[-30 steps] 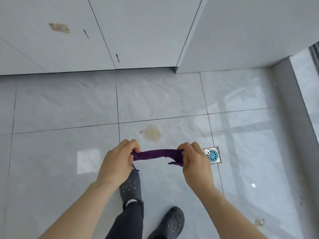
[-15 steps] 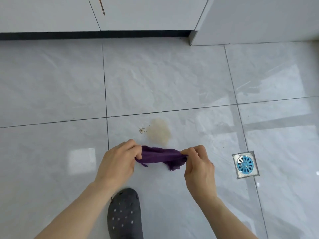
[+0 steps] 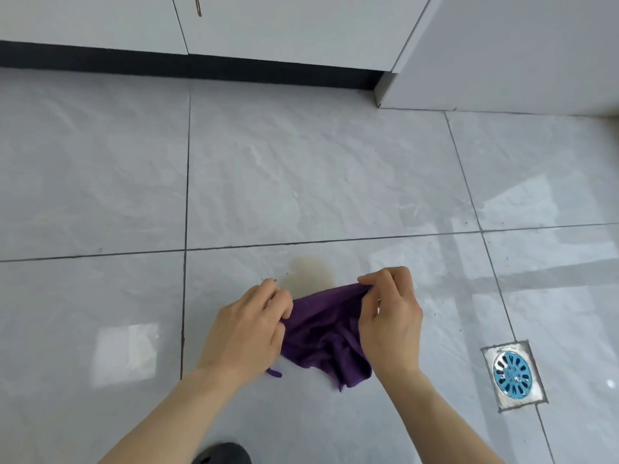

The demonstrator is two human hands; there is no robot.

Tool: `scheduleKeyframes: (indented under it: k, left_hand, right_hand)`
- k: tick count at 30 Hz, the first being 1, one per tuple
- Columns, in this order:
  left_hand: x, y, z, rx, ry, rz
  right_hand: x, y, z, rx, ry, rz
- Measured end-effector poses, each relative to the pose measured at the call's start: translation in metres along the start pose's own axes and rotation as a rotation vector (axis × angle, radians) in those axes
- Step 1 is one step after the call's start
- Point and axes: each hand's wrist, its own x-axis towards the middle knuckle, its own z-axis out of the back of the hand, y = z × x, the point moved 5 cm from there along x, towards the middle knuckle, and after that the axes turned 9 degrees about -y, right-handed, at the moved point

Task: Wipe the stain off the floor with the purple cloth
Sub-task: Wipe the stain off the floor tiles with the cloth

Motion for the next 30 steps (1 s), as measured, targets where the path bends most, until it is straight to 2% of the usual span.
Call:
scheduleKeyframes:
  k: [4,9,12,15,18,23,27,30]
  left_hand:
    - [-0.025,-0.018,-0.028,0.008,0.182,-0.237]
    - [-0.043,-0.02,-0.046,0.009,0.323,-0.313]
    - [-0.043,-0.015,-0.035,-0.087,0.305,-0.229]
    - [-0.025,0.006,-0.01,-0.096,0.023,-0.076]
    - [-0.007,0.047,0.005,0.081,-0.152,0.136]
    - [0.012,0.097,-0.018,0.273,-0.036,0.272]
    - [0.01,0.108,-0.032,0.338,0.002,0.33]
    - [0.01,0.109,-0.036,0.335,-0.005,0.33]
  right_hand:
    - [-0.028,0.003,-0.016,-0.024,0.078,0.045]
    - [-0.063,-0.003,-0.024,-0.096,0.166,0.099]
    - [-0.077,-0.005,-0.034,-0.152,0.213,0.093]
    - [-0.087,0.0,-0.054,-0.243,0.269,0.028]
    - [-0.093,0.014,-0.072,-0.31,0.305,-0.073]
    - [-0.092,0.025,-0.096,-0.36,0.293,-0.214]
    - [-0.09,0.013,-0.098,-0.29,0.204,-0.048]
    - [-0.069,-0.006,-0.101,-0.196,0.158,0.004]
